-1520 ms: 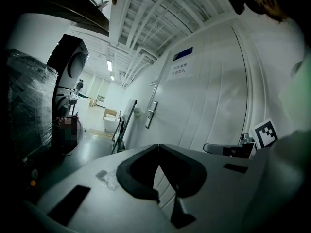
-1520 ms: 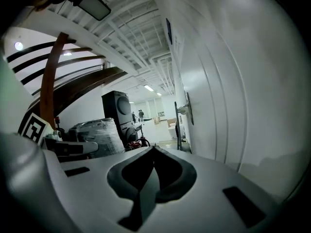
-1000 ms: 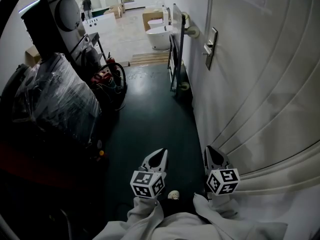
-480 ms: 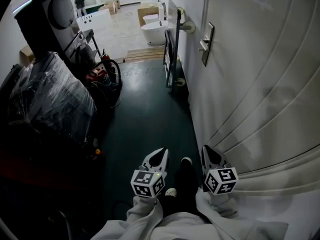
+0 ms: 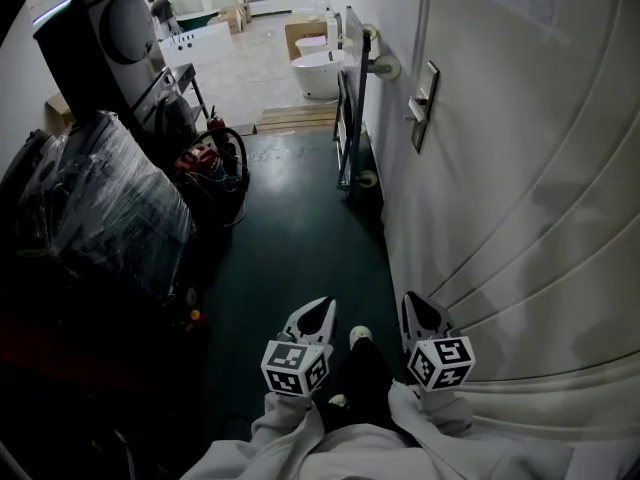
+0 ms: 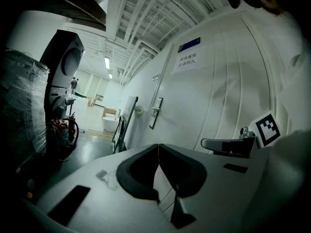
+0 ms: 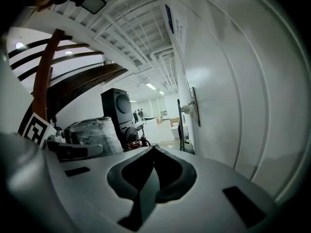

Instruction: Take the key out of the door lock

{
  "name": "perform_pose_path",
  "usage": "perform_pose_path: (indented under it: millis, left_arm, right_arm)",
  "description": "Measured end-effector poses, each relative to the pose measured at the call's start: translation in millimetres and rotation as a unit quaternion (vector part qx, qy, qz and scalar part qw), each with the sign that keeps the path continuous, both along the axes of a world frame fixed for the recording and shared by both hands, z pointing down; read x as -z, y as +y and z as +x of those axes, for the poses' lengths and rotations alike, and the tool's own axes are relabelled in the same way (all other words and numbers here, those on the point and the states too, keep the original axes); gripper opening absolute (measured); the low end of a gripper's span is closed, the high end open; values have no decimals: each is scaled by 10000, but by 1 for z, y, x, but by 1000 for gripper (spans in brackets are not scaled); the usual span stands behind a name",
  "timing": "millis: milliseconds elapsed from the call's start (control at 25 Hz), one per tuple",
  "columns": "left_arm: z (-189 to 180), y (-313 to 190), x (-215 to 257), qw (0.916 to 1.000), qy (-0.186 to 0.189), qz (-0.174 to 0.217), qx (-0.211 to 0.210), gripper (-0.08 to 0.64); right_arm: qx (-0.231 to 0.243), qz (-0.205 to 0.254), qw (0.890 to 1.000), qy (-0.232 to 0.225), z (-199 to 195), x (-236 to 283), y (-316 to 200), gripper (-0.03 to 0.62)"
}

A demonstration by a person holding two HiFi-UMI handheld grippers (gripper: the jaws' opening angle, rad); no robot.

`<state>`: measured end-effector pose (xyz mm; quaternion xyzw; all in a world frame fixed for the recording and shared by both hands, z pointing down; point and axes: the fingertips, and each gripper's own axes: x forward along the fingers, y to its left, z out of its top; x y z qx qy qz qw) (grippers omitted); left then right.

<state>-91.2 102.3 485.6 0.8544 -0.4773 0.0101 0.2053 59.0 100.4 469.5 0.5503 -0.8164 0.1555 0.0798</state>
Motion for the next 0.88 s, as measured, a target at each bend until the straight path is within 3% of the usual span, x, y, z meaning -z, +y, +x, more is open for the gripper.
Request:
perform_pose_path:
  millis: [880]
  left_arm:
    - [16,-141,3,9999,-74,-76,105,14]
  right_arm:
    - [155,-46,9998,-135,12,3,-150,52]
